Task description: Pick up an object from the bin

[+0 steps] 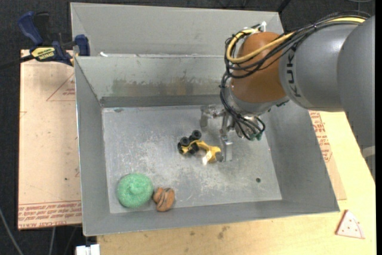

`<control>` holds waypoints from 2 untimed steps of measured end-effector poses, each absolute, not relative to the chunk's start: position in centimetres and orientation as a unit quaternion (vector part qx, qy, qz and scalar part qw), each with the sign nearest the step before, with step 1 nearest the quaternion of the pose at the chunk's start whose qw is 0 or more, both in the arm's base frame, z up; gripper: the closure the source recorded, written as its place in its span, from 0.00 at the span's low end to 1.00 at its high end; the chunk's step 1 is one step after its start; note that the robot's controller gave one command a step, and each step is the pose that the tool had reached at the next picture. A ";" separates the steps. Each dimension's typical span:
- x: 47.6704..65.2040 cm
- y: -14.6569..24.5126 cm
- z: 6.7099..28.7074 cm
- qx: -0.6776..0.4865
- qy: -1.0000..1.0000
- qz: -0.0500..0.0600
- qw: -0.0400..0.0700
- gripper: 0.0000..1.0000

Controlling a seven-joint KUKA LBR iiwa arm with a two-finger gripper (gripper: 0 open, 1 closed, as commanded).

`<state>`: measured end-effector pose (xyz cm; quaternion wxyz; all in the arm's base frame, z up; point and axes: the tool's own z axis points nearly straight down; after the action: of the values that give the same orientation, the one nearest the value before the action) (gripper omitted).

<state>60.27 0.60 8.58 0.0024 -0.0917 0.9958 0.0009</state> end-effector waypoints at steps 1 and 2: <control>61.2 2.8 7.5 -0.193 0.981 -0.001 0.004 1.00; 61.2 2.8 7.5 -0.193 0.981 -0.001 0.004 1.00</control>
Offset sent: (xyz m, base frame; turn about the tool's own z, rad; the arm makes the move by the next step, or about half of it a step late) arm 0.0000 0.0000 0.0000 0.0000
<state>61.17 2.77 7.52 0.0042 -0.1926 0.9813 -0.0014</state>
